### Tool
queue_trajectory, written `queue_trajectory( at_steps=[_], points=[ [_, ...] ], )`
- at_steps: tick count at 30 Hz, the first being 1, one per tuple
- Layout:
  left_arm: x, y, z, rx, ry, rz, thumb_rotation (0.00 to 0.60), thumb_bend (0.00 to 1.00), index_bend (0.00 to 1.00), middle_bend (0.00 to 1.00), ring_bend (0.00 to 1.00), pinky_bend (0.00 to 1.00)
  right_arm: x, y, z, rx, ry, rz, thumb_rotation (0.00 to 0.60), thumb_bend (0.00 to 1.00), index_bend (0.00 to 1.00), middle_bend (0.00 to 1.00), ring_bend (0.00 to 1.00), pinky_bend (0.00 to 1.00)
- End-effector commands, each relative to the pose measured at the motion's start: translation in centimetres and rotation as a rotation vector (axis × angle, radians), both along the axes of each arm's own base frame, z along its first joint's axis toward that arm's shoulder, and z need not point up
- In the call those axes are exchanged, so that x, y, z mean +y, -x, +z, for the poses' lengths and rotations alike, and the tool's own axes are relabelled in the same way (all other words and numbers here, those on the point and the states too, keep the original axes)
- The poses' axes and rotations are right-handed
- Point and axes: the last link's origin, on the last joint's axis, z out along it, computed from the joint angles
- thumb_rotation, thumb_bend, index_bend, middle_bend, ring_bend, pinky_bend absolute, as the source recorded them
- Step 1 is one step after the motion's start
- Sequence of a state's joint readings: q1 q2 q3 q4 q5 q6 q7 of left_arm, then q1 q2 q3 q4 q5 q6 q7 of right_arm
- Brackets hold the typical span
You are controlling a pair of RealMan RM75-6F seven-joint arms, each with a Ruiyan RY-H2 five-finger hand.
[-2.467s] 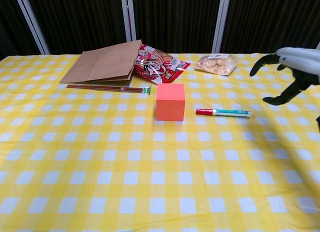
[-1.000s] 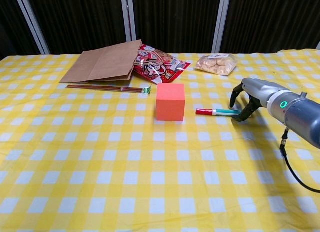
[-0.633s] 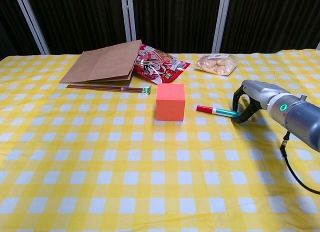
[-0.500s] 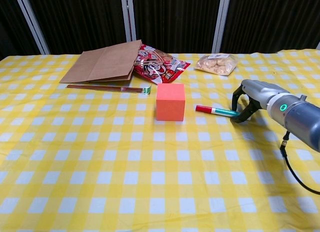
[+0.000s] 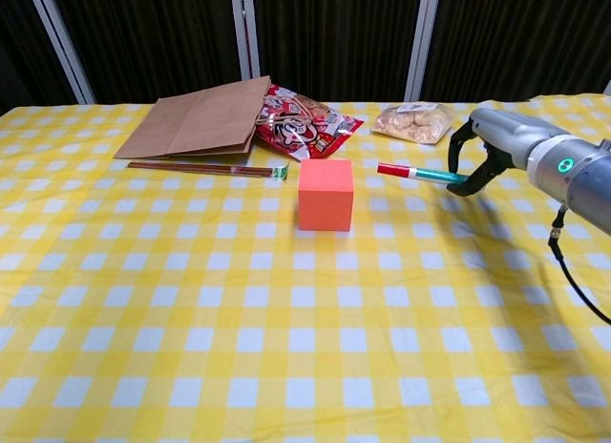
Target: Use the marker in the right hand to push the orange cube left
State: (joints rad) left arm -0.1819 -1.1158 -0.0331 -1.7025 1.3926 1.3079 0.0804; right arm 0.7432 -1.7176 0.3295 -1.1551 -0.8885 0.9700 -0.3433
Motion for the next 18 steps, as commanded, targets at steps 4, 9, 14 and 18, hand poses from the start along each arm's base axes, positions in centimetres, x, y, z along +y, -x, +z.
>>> queue_trajectory(
  at_steps=[4,9,14,18],
  points=[
    [0.0,0.0,-0.1,0.000,0.005,0.000,0.600,0.03,0.00,0.00,0.00,0.04,-0.3,1.2,1.4,0.033,-0.036,0.046,0.600,0.55,0.66,0.31,0.15,0.20],
    [0.0,-0.1,-0.2,0.000,0.014,-0.001,0.600,0.03,0.00,0.00,0.00,0.04,-0.4,1.7,1.5,0.042,-0.059,0.065,0.600,0.56,0.66,0.31,0.16,0.20],
    [0.0,-0.1,-0.2,-0.002,0.022,0.002,0.600,0.03,0.00,0.00,0.00,0.04,-0.6,1.7,1.1,0.042,-0.079,0.080,0.600,0.56,0.67,0.32,0.16,0.20],
    [0.1,-0.1,-0.2,-0.009,0.028,0.005,0.600,0.03,0.00,0.00,0.00,0.04,-0.7,1.7,0.4,0.063,-0.099,0.091,0.600,0.56,0.67,0.32,0.16,0.20]
  ],
)
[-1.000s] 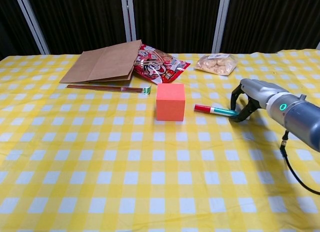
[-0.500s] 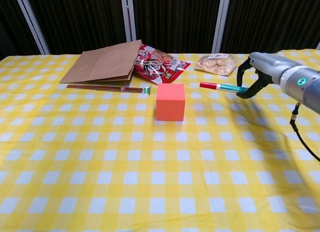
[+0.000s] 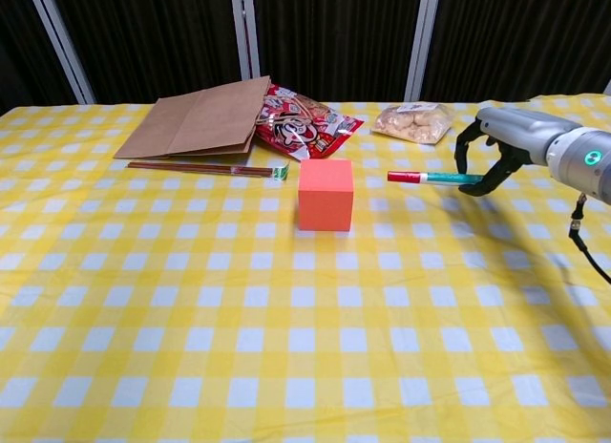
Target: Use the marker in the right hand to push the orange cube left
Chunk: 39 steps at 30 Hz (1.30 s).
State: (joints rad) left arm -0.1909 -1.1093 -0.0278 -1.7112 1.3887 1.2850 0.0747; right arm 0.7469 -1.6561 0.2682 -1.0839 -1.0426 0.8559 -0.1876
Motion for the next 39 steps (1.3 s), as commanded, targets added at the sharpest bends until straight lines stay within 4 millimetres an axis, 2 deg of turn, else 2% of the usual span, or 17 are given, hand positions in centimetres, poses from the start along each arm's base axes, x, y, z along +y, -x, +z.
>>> queue_trajectory(
  at_steps=[1,11,28,32,39],
  points=[
    [0.0,0.0,0.0,-0.003,0.004,0.000,0.600,0.03,0.00,0.00,0.00,0.04,0.0,-0.1,-0.7,0.006,-0.018,0.005,0.600,0.56,0.67,0.32,0.16,0.20],
    [0.0,0.0,0.1,-0.016,0.017,0.007,0.600,0.03,0.00,0.00,0.00,0.04,-0.2,-1.6,-2.9,-0.004,-0.046,0.022,0.600,0.55,0.68,0.32,0.16,0.21],
    [0.0,0.1,0.2,-0.034,0.036,0.018,0.600,0.03,0.00,0.00,0.00,0.04,0.3,-6.8,-5.8,-0.042,-0.085,0.126,0.600,0.56,0.68,0.32,0.16,0.22],
    [0.0,0.0,0.3,-0.034,0.037,0.018,0.600,0.03,0.00,0.00,0.00,0.04,0.3,-7.0,-5.7,-0.028,-0.078,0.136,0.600,0.56,0.68,0.32,0.16,0.22],
    [0.0,0.1,0.4,-0.038,0.035,0.024,0.600,0.03,0.00,0.00,0.00,0.04,0.2,-5.3,-5.0,0.001,-0.053,0.092,0.600,0.55,0.68,0.32,0.17,0.22]
  ],
)
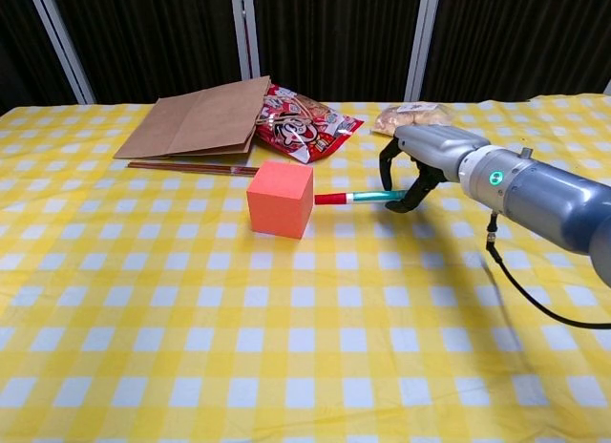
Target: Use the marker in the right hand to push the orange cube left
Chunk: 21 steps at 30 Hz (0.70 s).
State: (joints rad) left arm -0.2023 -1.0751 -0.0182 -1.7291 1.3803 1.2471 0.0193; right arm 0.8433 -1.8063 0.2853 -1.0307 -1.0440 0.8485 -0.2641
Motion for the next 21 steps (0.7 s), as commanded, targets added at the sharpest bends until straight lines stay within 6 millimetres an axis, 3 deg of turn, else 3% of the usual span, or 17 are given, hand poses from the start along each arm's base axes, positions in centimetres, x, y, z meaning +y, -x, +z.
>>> queue_trajectory(
  at_steps=[1,8,21],
  points=[
    [0.0,0.0,0.0,-0.001,-0.001,0.000,0.600,0.03,0.00,0.00,0.00,0.04,0.1,0.6,0.3,0.009,0.012,-0.014,0.600,0.56,0.68,0.32,0.17,0.22],
    [0.0,-0.1,0.0,-0.002,0.002,-0.002,0.600,0.03,0.00,0.00,0.00,0.04,0.9,1.1,0.8,0.016,0.017,-0.030,0.600,0.55,0.68,0.32,0.17,0.22],
    [0.0,-0.3,-0.2,-0.011,0.012,-0.005,0.600,0.03,0.00,0.00,0.00,0.04,2.1,-1.7,-0.3,-0.015,0.019,-0.014,0.600,0.55,0.69,0.32,0.18,0.23]
  ],
)
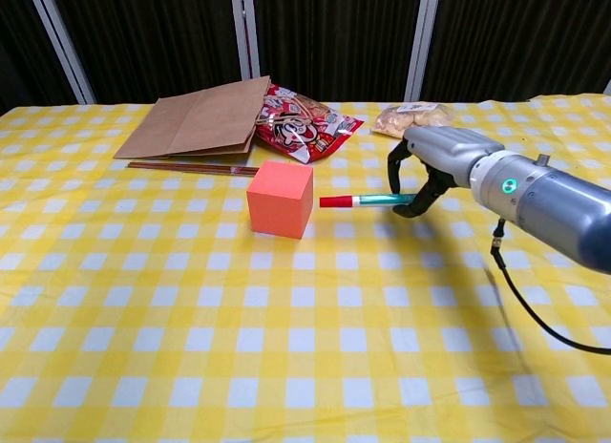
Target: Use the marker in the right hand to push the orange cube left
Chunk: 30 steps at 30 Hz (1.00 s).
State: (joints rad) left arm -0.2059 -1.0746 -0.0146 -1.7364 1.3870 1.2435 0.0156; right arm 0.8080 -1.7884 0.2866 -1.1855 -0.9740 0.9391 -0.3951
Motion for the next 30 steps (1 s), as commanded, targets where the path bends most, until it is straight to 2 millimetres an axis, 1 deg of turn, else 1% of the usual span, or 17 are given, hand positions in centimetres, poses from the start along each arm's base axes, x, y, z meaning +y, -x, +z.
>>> queue_trajectory(
  at_steps=[1,7,11,14,16,21,25,30],
  points=[
    [0.0,0.0,0.0,-0.004,0.002,0.002,0.600,0.03,0.00,0.00,0.00,0.04,-0.2,-0.8,-0.6,-0.002,0.001,-0.001,0.600,0.55,0.69,0.32,0.18,0.23],
    [0.1,0.0,0.0,-0.016,0.009,0.010,0.600,0.03,0.00,0.00,0.00,0.04,-0.9,-1.8,-2.2,0.008,-0.012,-0.020,0.600,0.56,0.69,0.32,0.18,0.23],
    [0.1,0.0,0.1,-0.024,0.013,0.016,0.600,0.03,0.00,0.00,0.00,0.04,-1.0,-2.7,-3.4,0.009,-0.027,-0.013,0.600,0.56,0.69,0.32,0.18,0.23],
    [0.1,0.1,0.1,-0.027,0.015,0.019,0.600,0.03,0.00,0.00,0.00,0.04,-0.9,-3.4,-3.9,0.002,-0.037,-0.001,0.600,0.56,0.69,0.32,0.18,0.23],
    [0.1,0.1,0.2,-0.028,0.017,0.021,0.600,0.03,0.00,0.00,0.00,0.04,-0.9,-4.3,-4.4,-0.006,-0.043,0.016,0.600,0.56,0.69,0.32,0.18,0.23],
    [0.0,0.1,0.2,-0.032,0.019,0.023,0.600,0.03,0.00,0.00,0.00,0.04,-0.9,-5.4,-5.1,-0.021,-0.045,0.026,0.600,0.55,0.69,0.32,0.18,0.23],
    [-0.1,0.2,0.3,-0.034,0.016,0.027,0.600,0.03,0.00,0.00,0.00,0.04,-1.1,-5.6,-5.3,-0.015,-0.035,0.028,0.600,0.55,0.69,0.32,0.18,0.23],
    [-0.1,0.3,0.5,-0.040,0.015,0.035,0.600,0.03,0.00,0.00,0.00,0.04,-1.3,-4.9,-4.9,-0.002,-0.015,0.015,0.600,0.56,0.69,0.32,0.18,0.23]
  ],
)
